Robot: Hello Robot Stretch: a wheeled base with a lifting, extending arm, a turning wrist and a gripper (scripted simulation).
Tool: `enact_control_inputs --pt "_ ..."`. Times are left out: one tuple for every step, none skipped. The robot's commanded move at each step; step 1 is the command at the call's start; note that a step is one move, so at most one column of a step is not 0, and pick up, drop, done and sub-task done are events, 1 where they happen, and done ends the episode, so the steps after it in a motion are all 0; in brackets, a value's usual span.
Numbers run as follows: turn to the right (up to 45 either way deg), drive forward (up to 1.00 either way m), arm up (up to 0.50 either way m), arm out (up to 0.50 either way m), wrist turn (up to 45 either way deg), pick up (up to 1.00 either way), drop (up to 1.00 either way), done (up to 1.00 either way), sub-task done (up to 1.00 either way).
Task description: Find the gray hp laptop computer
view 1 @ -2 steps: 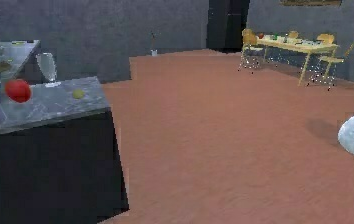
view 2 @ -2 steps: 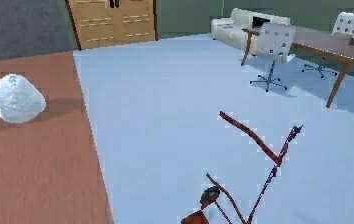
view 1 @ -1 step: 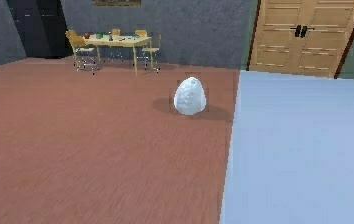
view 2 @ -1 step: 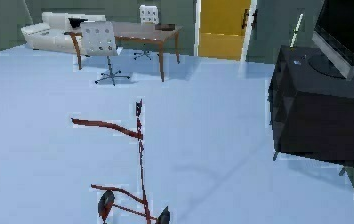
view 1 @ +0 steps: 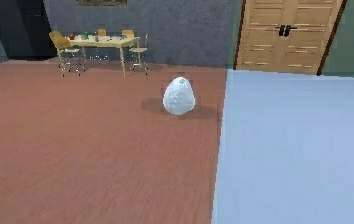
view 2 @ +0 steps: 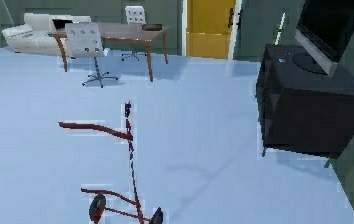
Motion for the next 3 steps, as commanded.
enact_control_inputs --pt "0.0 1.0 0.0 0.0 0.0 0.0 0.0 0.0 0.0" --pt "0.0 0.1 0.0 0.0 0.0 0.0 0.0 0.0 0.0" --pt "45.0 0.0 0.0 0.0 0.0 0.0 0.0 0.0 0.0"
